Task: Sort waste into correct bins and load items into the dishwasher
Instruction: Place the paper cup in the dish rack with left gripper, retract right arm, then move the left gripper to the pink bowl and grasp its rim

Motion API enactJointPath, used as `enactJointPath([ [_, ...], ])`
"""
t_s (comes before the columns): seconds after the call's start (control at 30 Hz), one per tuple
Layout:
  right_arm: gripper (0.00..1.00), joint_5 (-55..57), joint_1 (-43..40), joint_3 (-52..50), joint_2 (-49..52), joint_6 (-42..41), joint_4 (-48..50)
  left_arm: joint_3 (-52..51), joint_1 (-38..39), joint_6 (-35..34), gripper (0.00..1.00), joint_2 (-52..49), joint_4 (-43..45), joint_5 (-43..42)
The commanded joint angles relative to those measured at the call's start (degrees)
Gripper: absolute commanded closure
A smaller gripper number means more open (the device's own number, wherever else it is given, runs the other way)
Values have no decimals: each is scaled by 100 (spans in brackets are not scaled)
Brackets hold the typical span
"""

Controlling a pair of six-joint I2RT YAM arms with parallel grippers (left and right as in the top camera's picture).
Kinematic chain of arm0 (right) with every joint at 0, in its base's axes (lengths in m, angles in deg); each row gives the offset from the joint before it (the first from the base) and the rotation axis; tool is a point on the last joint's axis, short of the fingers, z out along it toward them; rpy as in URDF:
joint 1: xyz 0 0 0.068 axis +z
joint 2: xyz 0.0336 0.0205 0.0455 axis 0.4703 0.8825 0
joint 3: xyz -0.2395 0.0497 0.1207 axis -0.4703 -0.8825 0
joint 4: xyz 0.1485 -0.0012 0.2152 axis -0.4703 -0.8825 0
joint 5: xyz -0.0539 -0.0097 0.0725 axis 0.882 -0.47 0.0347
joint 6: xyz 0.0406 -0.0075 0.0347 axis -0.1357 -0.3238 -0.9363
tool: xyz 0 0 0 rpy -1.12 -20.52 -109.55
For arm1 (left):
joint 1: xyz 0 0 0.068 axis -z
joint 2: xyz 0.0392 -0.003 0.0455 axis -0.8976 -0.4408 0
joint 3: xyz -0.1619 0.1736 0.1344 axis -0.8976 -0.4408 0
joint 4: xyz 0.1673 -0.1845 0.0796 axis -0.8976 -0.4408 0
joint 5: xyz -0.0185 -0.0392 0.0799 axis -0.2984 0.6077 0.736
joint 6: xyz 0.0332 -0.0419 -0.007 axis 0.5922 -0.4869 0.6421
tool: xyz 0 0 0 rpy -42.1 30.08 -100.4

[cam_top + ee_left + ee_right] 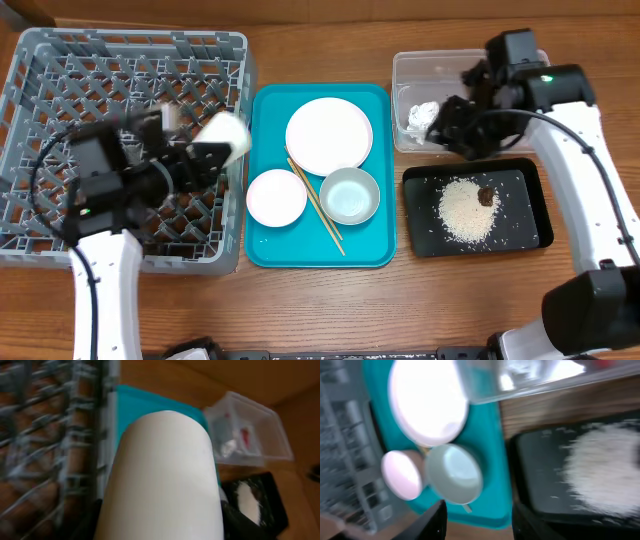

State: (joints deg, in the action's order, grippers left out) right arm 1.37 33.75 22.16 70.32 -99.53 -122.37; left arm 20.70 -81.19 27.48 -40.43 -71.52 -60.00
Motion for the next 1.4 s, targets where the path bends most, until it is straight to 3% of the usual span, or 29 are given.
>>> enactJointPath([
  [0.0, 55, 964, -286, 11, -485, 219, -125, 273, -549, -96, 96, 101, -542, 1200],
  [0.27, 55, 1049, -662, 9, -553, 343, -262, 435, -1119, -667, 96, 98, -1775, 2422],
  [0.47, 55, 1049, -662, 9, -553, 343, -267, 435, -1119, -708, 96, 98, -2068, 3641],
  [1.13, 55, 1043, -662, 9, -553, 341, -354, 428, -1113, -750, 93, -380, -1665, 3633],
  [1.27, 55, 1043, -662, 9, -553, 341, -385, 428, -1113, -745, 80, -688, -1438, 3436],
  [1.37, 55, 1045, -662, 9, -553, 343, -411, 428, -1113, -745, 44, -811, -1392, 3381],
])
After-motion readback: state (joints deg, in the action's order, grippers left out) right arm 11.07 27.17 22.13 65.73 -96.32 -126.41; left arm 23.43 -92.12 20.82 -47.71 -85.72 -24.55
